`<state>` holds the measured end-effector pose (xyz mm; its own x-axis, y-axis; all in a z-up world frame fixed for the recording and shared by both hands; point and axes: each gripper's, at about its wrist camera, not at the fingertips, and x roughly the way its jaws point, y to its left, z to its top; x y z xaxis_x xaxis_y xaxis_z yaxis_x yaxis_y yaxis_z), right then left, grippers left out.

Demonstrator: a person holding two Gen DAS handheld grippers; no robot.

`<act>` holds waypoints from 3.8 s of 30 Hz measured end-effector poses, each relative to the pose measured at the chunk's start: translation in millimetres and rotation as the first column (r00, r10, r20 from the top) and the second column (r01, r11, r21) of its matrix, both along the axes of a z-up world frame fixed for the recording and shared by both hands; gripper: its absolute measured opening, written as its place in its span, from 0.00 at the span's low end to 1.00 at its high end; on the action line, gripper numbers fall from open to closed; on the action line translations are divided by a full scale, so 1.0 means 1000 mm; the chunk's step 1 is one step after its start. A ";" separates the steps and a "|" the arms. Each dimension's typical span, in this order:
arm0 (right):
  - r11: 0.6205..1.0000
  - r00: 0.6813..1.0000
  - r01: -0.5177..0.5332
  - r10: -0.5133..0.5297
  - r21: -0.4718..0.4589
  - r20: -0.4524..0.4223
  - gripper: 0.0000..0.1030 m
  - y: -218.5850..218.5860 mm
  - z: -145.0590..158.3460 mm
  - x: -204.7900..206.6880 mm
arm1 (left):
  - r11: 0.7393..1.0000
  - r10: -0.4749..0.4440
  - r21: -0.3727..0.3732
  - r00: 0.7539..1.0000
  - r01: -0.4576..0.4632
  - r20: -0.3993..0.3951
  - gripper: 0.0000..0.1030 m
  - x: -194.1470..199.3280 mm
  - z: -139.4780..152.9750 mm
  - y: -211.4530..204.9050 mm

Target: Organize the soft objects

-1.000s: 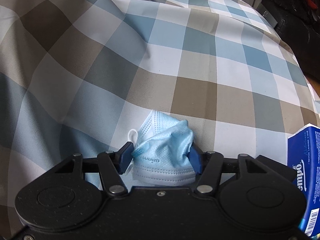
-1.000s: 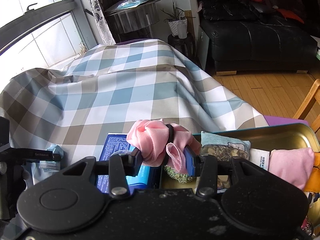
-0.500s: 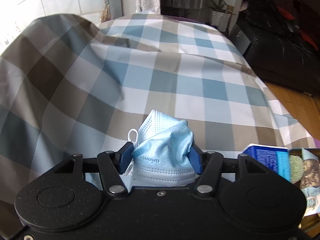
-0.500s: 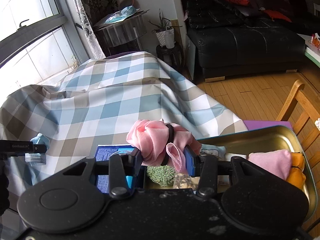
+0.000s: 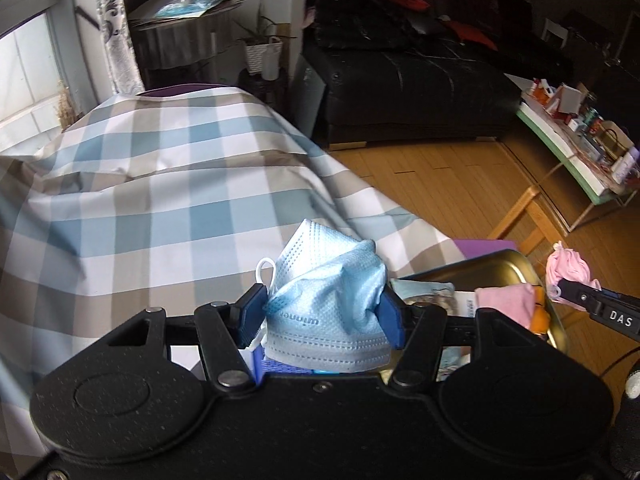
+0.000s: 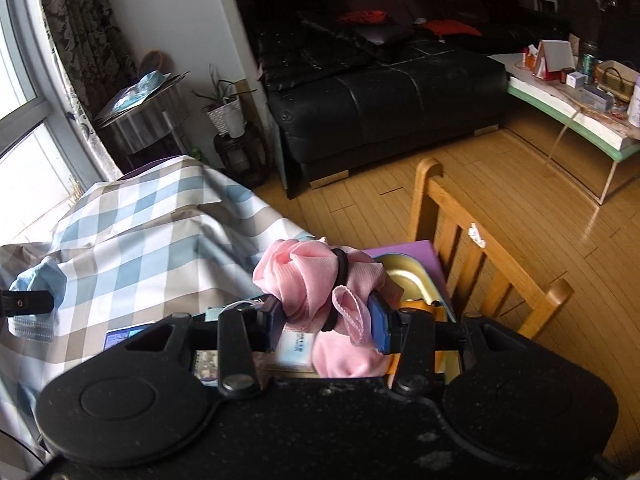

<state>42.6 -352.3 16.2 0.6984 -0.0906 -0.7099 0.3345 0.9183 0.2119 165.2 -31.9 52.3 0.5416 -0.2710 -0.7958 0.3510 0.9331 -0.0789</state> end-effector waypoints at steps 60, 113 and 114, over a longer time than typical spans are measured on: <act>0.995 0.992 0.000 -0.011 -0.095 -0.123 0.60 0.007 -0.040 -0.017 | 0.994 -0.096 0.043 0.995 0.097 -0.013 0.76 -0.026 -0.032 -0.079; 0.981 1.000 -0.022 0.022 -0.194 -0.002 0.75 0.043 -0.068 -0.059 | 0.990 -0.029 0.137 0.997 0.039 -0.074 0.84 -0.081 -0.077 -0.049; 0.981 1.000 -0.021 0.021 -0.192 -0.002 0.75 0.042 -0.068 -0.059 | 0.989 -0.026 0.140 0.997 0.037 -0.075 0.84 -0.080 -0.077 -0.049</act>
